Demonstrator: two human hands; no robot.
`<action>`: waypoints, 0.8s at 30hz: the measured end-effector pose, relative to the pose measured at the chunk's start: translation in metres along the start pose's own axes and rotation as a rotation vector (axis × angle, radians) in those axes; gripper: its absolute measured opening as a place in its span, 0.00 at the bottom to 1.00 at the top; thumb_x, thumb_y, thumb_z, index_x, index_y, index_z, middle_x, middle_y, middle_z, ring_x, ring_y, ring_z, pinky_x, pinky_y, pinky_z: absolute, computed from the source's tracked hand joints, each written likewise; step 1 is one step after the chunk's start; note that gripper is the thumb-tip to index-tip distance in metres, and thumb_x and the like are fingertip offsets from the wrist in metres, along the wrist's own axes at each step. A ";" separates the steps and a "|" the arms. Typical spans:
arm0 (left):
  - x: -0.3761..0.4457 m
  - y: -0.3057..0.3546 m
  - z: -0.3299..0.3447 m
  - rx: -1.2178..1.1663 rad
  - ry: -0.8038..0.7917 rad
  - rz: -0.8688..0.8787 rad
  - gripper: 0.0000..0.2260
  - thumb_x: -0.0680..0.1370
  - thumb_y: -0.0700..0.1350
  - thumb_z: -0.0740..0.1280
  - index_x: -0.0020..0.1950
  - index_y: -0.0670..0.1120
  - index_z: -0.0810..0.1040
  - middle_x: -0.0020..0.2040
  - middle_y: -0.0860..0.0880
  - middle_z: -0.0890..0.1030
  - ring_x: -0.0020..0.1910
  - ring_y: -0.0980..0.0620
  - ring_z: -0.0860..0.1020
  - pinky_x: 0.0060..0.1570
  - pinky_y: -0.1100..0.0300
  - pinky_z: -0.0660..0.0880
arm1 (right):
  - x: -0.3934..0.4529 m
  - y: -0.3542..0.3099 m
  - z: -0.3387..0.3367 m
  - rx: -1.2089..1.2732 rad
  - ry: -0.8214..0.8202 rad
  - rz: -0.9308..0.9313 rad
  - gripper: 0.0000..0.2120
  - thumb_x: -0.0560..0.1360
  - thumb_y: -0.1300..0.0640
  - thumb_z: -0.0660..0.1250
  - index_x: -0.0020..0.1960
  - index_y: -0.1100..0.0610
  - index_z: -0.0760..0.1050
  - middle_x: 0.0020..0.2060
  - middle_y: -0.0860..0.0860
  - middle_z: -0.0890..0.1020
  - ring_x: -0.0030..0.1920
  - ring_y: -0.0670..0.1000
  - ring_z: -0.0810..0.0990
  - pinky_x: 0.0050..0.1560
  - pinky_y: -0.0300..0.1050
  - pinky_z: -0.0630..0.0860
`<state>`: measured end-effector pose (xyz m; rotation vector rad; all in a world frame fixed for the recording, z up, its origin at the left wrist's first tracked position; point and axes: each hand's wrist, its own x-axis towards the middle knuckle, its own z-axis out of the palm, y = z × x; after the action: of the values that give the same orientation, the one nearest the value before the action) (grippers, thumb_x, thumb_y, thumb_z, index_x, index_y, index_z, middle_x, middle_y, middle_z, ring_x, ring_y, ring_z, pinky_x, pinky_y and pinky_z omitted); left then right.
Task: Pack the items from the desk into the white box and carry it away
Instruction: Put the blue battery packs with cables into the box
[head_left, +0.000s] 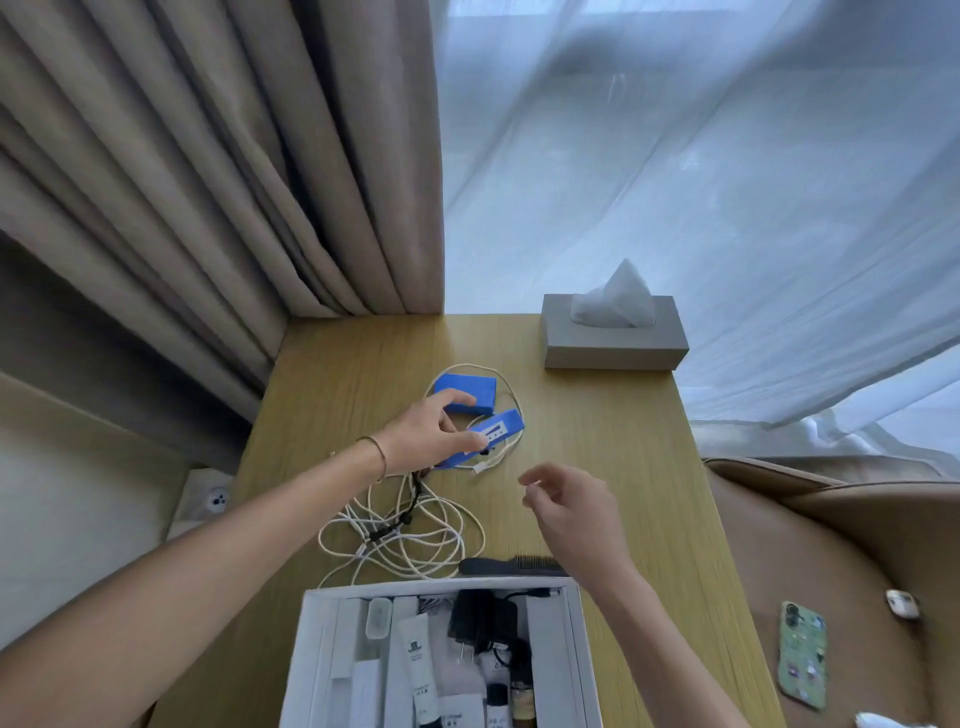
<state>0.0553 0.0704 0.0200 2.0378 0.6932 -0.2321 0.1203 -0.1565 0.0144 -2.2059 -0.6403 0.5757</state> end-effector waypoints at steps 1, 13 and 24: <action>-0.008 0.007 -0.005 -0.105 -0.020 0.008 0.25 0.73 0.58 0.72 0.68 0.57 0.71 0.40 0.50 0.81 0.36 0.55 0.79 0.38 0.65 0.73 | -0.001 -0.004 0.001 0.034 0.005 -0.019 0.08 0.77 0.55 0.66 0.49 0.46 0.84 0.38 0.41 0.85 0.40 0.39 0.82 0.43 0.43 0.80; -0.100 0.044 -0.034 -1.056 -0.148 -0.089 0.22 0.80 0.57 0.60 0.66 0.43 0.77 0.49 0.37 0.80 0.43 0.40 0.78 0.40 0.50 0.78 | -0.032 -0.062 0.006 0.049 -0.113 -0.284 0.11 0.80 0.42 0.63 0.55 0.46 0.80 0.49 0.38 0.84 0.50 0.37 0.81 0.51 0.42 0.78; -0.147 0.009 -0.052 -0.979 0.048 0.038 0.24 0.70 0.41 0.74 0.64 0.37 0.75 0.49 0.36 0.81 0.36 0.44 0.80 0.36 0.55 0.80 | -0.062 -0.071 0.000 0.040 -0.358 -0.370 0.15 0.81 0.48 0.64 0.36 0.50 0.73 0.26 0.40 0.73 0.27 0.43 0.67 0.31 0.37 0.63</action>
<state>-0.0660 0.0543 0.1171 1.1160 0.6215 0.1656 0.0534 -0.1516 0.0808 -1.8933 -1.1818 0.7825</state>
